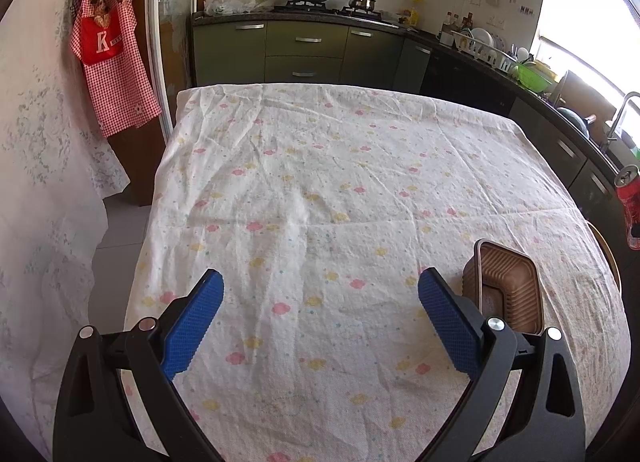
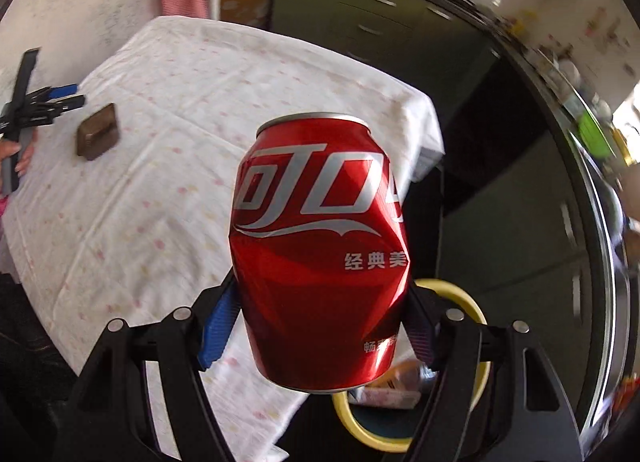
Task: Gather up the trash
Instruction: 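Carry the cola can over the bin and open the right tool, then reach the left tool to the brown plastic tray and grasp it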
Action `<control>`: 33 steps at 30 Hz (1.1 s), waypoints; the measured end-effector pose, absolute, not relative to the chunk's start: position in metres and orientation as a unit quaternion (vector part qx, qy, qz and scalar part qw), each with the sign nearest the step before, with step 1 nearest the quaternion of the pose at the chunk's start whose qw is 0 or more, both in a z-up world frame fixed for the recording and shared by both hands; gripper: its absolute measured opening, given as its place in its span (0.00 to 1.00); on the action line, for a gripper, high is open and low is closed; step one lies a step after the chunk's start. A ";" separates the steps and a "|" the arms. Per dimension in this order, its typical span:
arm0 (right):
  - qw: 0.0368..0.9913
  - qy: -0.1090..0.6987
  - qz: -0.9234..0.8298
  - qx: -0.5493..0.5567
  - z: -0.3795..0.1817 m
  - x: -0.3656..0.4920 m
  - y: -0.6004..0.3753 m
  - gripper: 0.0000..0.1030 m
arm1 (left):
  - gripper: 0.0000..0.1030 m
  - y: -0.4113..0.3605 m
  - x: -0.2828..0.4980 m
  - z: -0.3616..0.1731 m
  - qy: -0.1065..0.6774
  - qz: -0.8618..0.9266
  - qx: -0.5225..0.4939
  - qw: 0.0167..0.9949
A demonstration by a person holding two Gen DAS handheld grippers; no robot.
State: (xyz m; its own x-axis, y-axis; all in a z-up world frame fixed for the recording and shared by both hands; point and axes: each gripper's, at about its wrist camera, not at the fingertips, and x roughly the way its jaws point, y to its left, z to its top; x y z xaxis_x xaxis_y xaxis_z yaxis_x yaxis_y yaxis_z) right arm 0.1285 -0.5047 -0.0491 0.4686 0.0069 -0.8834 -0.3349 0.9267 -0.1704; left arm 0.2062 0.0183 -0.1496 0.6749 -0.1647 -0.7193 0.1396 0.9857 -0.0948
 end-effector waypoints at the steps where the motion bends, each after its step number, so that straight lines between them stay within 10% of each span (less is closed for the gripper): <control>1: 0.839 0.517 0.083 -0.149 -0.056 0.127 -0.521 0.66 | 0.94 0.018 0.207 -0.150 0.396 -0.083 -0.015 0.914; 12: 0.805 0.585 -0.016 -0.093 -0.128 0.126 -0.609 0.69 | 0.94 0.007 0.208 -0.151 0.402 -0.083 0.011 0.912; 33: 0.848 0.524 0.023 -0.076 -0.085 0.075 -0.550 0.76 | 0.94 -0.029 0.201 -0.119 0.413 -0.159 0.015 0.897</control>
